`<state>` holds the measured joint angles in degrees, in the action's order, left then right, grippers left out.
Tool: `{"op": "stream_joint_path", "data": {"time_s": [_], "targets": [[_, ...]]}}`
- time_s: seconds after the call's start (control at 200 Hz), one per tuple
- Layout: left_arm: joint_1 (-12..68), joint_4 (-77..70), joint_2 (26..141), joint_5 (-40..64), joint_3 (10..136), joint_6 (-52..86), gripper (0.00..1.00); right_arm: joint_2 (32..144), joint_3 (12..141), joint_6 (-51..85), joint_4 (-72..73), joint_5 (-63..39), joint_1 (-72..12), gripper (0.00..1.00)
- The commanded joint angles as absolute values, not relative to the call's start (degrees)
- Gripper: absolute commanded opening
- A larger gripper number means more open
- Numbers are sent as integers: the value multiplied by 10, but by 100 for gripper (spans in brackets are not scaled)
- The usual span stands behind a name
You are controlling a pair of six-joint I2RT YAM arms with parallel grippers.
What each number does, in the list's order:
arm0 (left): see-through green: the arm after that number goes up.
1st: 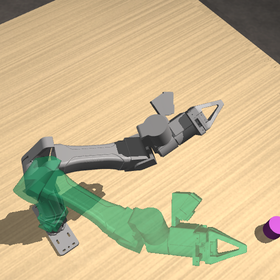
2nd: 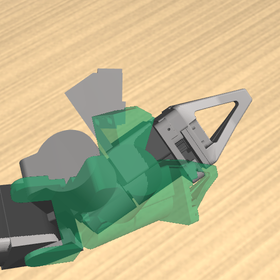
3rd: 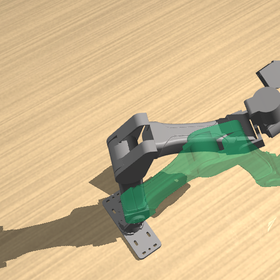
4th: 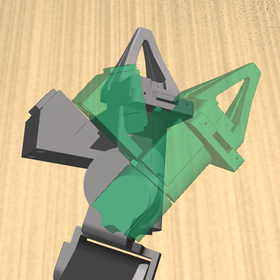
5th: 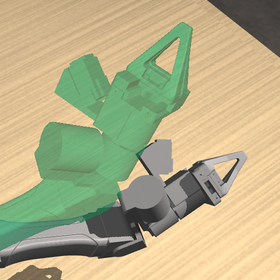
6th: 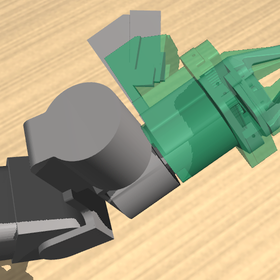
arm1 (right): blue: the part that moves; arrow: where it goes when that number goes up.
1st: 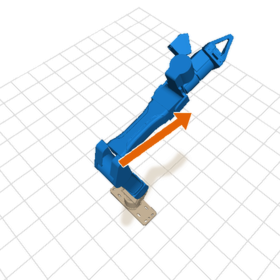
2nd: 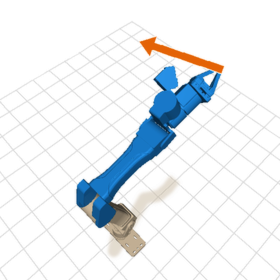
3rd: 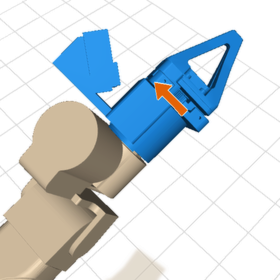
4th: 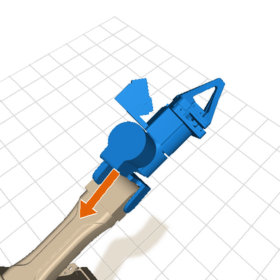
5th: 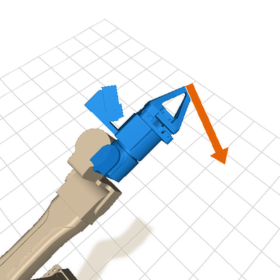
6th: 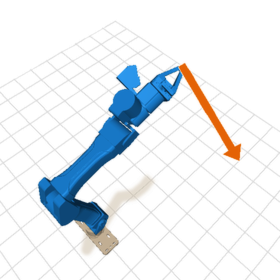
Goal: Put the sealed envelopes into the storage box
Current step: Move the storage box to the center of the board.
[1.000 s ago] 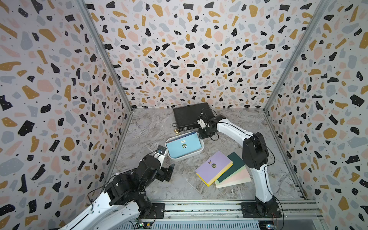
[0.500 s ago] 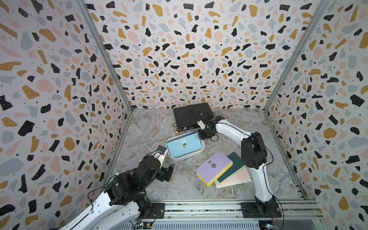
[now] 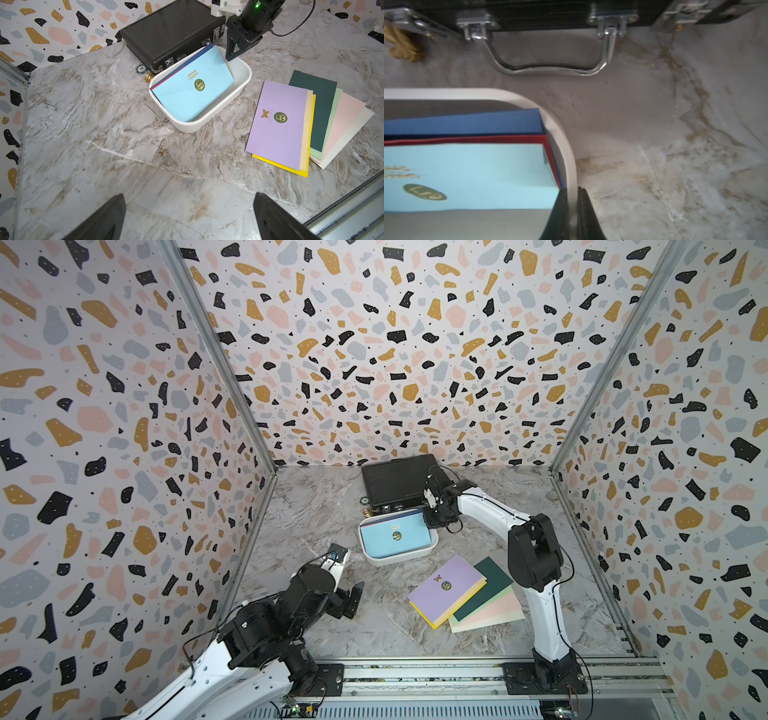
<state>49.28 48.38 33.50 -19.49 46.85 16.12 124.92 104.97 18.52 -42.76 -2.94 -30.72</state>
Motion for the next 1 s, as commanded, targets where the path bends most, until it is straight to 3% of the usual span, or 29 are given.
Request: {"op": "stream_joint_path", "data": {"time_s": [0.0, 0.315, 0.466, 0.601, 0.786, 0.996], "targets": [[493, 464, 340, -192, 464, 165, 99, 1210, 1016, 196, -444, -6, -286, 9], [492, 450, 345, -173, 463, 170, 99, 1165, 960, 207, -437, -1, -262, 16], [492, 449, 349, -169, 467, 187, 99, 1130, 942, 204, -439, 0, -261, 34], [491, 416, 339, -162, 432, 297, 99, 1059, 891, 197, -435, 26, -257, 43], [491, 319, 348, -88, 350, 393, 99, 966, 755, 185, -402, 33, -248, 47], [492, 225, 449, -11, 300, 452, 97, 945, 637, 191, -346, 10, -247, 46]]}}
